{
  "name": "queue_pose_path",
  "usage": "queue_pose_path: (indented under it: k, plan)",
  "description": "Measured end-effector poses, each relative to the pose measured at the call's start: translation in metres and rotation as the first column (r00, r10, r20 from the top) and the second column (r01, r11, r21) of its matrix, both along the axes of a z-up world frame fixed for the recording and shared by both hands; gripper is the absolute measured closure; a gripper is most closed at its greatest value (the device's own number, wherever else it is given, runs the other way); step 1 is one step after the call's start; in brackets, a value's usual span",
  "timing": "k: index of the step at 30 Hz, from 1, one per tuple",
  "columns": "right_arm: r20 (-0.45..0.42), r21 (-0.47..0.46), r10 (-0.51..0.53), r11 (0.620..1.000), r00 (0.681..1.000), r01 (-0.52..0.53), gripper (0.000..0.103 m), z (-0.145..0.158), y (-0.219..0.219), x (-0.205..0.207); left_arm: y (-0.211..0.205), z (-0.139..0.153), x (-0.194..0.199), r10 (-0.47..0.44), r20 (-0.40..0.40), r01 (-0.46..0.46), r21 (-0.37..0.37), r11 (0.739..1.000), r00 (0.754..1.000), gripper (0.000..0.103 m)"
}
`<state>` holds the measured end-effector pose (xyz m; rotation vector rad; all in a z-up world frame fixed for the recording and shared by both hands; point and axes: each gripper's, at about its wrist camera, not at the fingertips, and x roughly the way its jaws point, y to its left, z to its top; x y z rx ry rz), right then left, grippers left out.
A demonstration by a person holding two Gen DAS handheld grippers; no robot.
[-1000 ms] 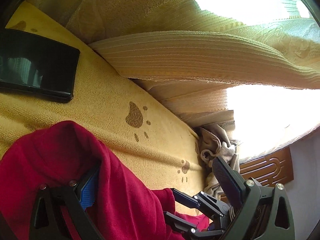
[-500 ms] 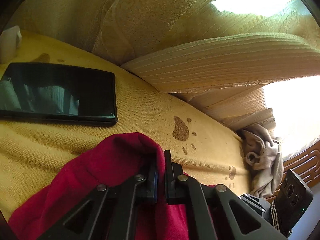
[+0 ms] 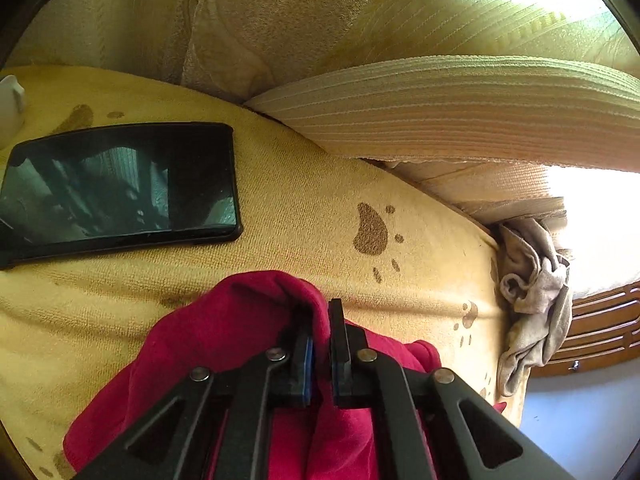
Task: Fold clothes
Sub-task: 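Pinch and release the folded sweatshirt with the left gripper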
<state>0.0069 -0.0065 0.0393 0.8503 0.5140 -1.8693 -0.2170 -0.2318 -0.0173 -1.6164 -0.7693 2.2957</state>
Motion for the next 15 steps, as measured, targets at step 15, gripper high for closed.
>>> queue_pose_path:
  k: [15]
  plan:
    - [-0.164, 0.088, 0.145, 0.987, 0.976, -0.132, 0.03, -0.007, 0.033, 0.119, -0.01, 0.039, 0.019, -0.004, -0.005, 0.004, -0.055, 0.998, 1.0, 0.078]
